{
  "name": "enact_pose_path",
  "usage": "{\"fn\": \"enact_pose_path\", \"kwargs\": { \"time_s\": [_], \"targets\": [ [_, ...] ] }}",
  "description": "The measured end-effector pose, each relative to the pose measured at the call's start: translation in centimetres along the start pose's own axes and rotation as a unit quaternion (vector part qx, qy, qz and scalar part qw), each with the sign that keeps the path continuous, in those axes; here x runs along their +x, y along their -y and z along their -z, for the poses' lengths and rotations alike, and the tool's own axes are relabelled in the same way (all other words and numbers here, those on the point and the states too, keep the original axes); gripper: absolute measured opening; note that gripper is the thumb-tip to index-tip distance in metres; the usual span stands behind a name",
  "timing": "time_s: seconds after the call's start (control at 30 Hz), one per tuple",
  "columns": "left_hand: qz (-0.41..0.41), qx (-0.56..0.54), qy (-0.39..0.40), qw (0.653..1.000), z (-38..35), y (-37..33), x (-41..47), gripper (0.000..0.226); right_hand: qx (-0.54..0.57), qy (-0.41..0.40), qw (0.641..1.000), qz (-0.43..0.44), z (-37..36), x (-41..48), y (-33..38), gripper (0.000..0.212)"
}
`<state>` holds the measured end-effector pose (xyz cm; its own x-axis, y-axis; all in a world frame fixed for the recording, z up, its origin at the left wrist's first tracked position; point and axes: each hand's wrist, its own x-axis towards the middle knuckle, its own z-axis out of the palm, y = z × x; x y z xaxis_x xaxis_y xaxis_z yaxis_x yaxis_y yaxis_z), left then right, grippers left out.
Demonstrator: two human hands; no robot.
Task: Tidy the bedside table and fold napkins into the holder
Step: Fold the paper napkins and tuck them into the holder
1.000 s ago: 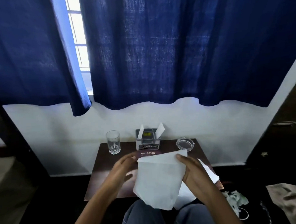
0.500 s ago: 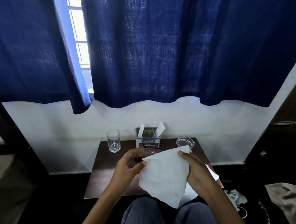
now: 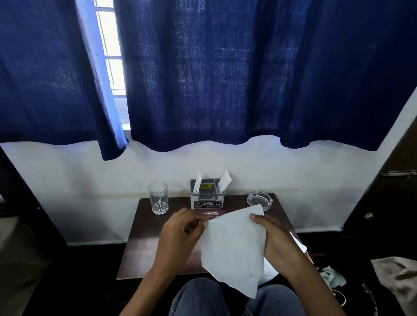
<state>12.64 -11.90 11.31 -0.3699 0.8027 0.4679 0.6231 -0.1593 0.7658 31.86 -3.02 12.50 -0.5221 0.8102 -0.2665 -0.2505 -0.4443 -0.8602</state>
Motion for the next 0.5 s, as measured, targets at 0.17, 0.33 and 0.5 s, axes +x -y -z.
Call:
{"fn": "enact_pose_path", "kwargs": {
  "time_s": [0.17,0.33,0.5],
  "targets": [
    [0.02,-0.047,-0.021,0.998,0.3,-0.6,0.0,0.006,-0.086,-0.038,0.993,0.077,0.2,0.1,0.0,0.037],
    [0.037,-0.124,-0.003,0.992,0.5,-1.3,-0.2,0.004,-0.163,-0.018,0.974,0.155,0.4,-0.1,-0.2,0.064],
    [0.042,-0.146,0.002,0.988,0.4,-1.5,-0.4,0.013,-0.221,-0.06,0.956,0.181,0.1,-0.3,-0.2,0.035]
  ]
}}
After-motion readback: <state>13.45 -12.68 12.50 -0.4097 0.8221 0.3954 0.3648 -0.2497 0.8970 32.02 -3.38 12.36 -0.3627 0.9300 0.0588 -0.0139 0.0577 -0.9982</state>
